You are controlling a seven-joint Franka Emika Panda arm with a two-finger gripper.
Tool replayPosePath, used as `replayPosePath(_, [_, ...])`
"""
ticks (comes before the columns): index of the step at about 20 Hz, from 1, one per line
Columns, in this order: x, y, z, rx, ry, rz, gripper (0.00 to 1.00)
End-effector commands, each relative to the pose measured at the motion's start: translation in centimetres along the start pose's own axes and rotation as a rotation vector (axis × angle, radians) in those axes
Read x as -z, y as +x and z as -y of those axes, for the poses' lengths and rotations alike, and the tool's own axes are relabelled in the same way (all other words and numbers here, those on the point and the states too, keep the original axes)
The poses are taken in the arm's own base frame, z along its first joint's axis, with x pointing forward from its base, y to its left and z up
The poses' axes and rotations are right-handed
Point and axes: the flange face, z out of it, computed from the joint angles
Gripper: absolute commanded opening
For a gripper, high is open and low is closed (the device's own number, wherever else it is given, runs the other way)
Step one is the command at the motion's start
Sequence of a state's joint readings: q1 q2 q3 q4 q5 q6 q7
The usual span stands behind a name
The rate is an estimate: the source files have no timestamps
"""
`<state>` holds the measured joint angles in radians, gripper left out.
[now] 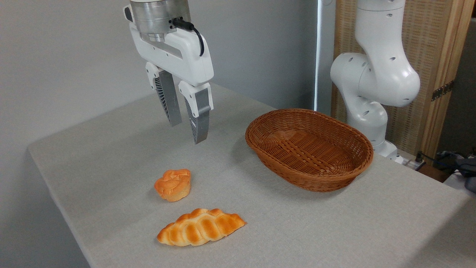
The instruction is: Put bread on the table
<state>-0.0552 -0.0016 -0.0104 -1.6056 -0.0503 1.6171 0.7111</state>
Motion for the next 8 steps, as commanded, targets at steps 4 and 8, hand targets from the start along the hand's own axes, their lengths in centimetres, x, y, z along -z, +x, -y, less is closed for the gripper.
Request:
replayPosePath(4, [0.49,-1.01,0.24,0.036,0.002,0.004,1.0])
replayPosePath(8, [0.49,-1.02,0.25,0.047,0.003,0.005,1.0])
